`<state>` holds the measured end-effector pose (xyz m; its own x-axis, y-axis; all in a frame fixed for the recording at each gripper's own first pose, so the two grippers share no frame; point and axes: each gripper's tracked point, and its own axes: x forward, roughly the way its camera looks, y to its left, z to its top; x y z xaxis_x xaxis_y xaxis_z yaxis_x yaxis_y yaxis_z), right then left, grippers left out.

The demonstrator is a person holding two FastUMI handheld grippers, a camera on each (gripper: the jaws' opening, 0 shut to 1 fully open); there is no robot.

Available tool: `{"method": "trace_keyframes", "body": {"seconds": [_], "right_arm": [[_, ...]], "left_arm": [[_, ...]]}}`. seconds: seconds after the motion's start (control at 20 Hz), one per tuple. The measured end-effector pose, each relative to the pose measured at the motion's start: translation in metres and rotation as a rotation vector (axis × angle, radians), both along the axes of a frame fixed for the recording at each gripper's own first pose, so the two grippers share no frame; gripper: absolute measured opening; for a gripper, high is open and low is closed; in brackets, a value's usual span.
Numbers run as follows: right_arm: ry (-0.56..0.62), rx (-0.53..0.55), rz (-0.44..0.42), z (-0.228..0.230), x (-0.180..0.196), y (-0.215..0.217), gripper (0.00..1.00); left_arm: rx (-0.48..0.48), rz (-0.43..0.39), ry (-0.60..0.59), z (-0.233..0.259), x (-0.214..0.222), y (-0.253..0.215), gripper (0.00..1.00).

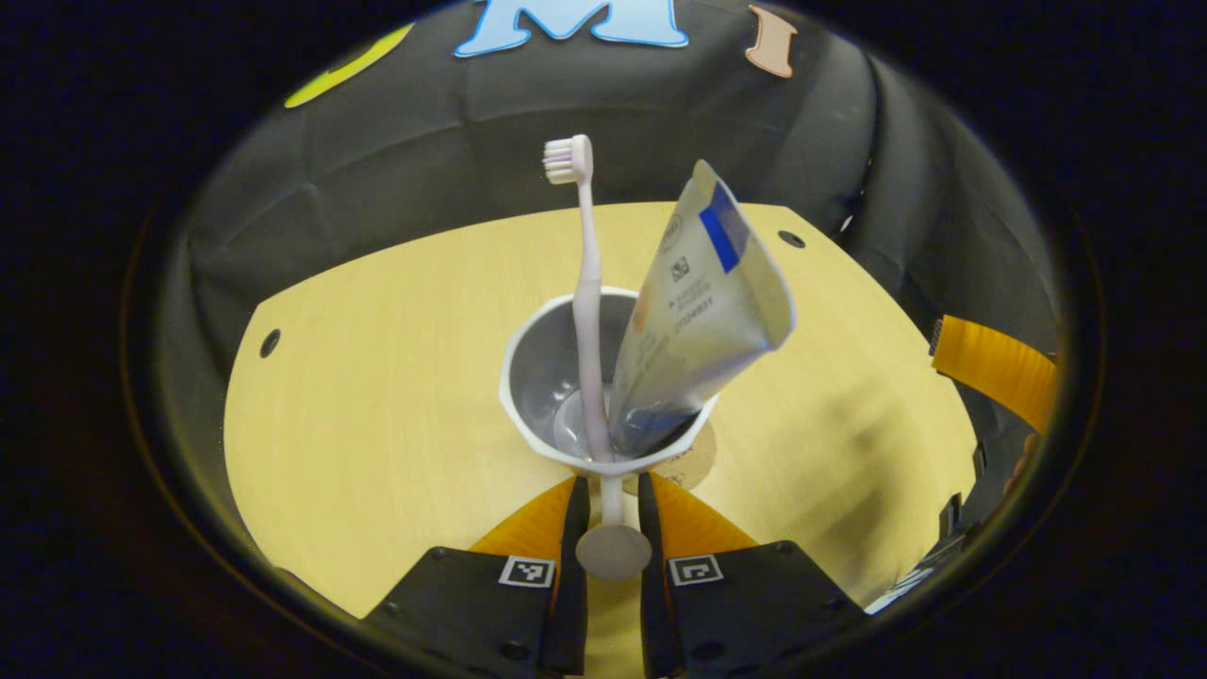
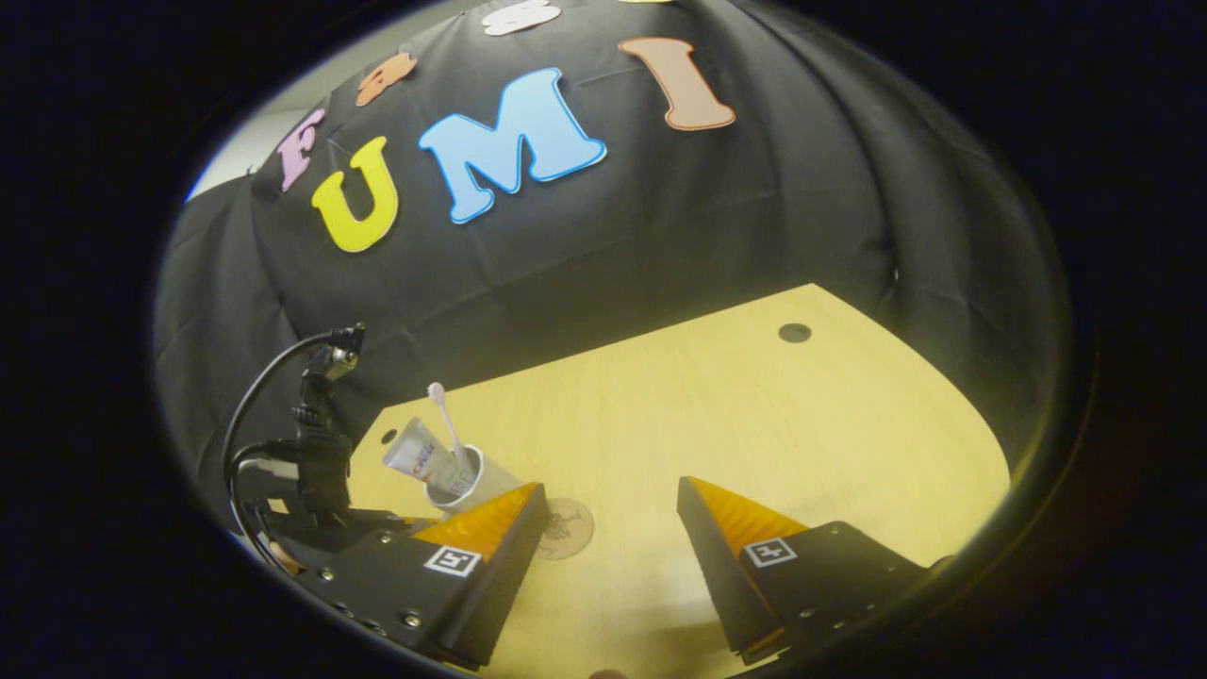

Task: Put the toothbrush and toothpaste on the desktop into the cup, then pick up the cup and place it on the coaster on the desktop.

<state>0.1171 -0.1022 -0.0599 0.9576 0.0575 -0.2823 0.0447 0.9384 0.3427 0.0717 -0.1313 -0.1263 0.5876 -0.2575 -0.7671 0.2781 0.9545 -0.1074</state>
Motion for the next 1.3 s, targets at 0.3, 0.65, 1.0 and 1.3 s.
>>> {"method": "trace_keyframes", "body": {"seconds": [0.3, 0.65, 1.0, 1.3], "right_arm": [[0.007, 0.019, -0.045, -0.005, -0.008, -0.027, 0.86], [0.017, 0.030, -0.059, -0.011, -0.014, -0.037, 0.86], [0.027, 0.042, -0.052, -0.013, -0.012, -0.031, 0.86], [0.032, 0.023, -0.040, -0.011, -0.018, -0.024, 0.86]], "left_arm": [[0.007, -0.018, 0.033, -0.008, -0.002, -0.028, 0.30], [0.041, -0.029, 0.047, -0.015, -0.001, -0.031, 0.30], [0.074, -0.046, 0.055, -0.012, -0.003, -0.035, 0.36], [0.056, -0.031, 0.047, -0.009, 0.002, -0.039, 0.41]]}}
